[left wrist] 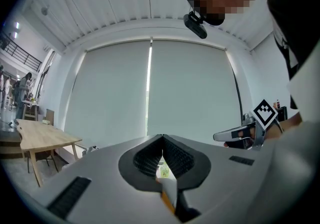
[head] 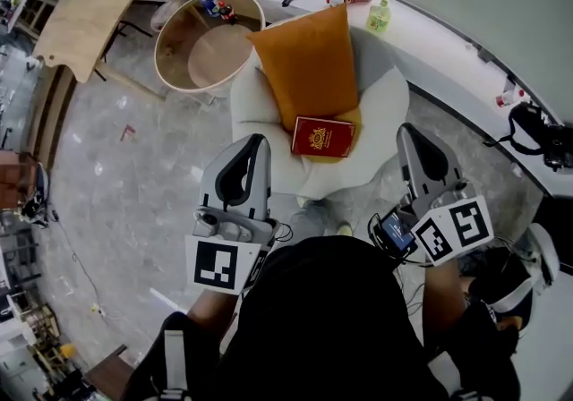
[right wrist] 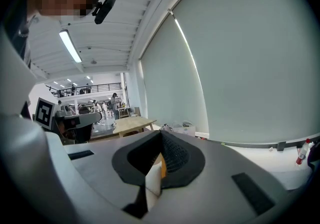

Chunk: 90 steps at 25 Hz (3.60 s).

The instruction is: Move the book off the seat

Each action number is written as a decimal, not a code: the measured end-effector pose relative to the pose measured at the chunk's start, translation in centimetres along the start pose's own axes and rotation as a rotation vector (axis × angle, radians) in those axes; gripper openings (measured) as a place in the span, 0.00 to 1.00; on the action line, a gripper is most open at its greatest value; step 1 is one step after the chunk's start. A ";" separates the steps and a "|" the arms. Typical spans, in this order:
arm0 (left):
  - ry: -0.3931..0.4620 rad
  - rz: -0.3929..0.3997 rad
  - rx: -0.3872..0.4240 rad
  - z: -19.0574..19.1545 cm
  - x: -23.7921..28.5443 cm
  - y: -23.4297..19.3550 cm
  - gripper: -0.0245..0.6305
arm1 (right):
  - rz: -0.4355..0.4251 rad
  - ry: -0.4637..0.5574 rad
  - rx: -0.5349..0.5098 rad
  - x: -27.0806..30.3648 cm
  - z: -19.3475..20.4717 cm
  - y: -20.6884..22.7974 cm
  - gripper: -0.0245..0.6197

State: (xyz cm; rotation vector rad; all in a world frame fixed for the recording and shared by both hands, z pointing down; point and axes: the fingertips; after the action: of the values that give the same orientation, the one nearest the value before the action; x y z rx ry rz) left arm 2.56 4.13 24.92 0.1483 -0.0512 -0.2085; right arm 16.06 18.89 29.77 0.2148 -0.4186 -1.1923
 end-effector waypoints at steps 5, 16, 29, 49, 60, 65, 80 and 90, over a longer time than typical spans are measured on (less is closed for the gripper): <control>0.003 0.020 -0.017 0.4 1.0 -2.1 0.05 | 0.028 -0.004 -0.005 1.6 -0.6 -0.6 0.06; 0.016 0.051 -0.048 2.3 1.5 -5.7 0.05 | 0.075 -0.033 -0.042 4.8 0.4 -2.2 0.06; 0.017 0.000 -0.080 3.4 2.1 -7.9 0.05 | 0.036 -0.079 -0.088 7.4 0.1 -2.9 0.06; -0.248 -0.084 -0.077 19.6 9.0 -7.2 0.06 | -0.088 -0.169 -0.014 16.2 5.1 8.2 0.06; -0.407 0.037 -0.099 35.8 13.3 -3.2 0.09 | -0.112 -0.296 0.101 18.9 15.3 14.2 0.06; -0.551 0.114 -0.104 45.1 14.3 -2.1 0.27 | -0.131 -0.362 0.157 20.6 20.5 16.3 0.06; -0.862 0.413 -0.256 72.8 15.0 3.2 0.59 | -0.290 -0.545 0.271 23.4 38.1 19.8 0.06; -0.973 0.641 -0.263 76.6 17.0 8.1 0.65 | -0.299 -0.581 0.263 23.9 40.9 20.8 0.06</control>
State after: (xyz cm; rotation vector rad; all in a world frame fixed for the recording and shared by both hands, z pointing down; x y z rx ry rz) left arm 15.70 -2.46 102.42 -0.2464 -1.0214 0.3716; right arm 23.72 6.52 79.44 0.1569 -1.0842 -1.4881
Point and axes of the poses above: the fingertips, and each gripper's own axes: x forward along the fingers, y to its right, z out of its underside, and after that the axes turned 10 degrees about x, right-handed
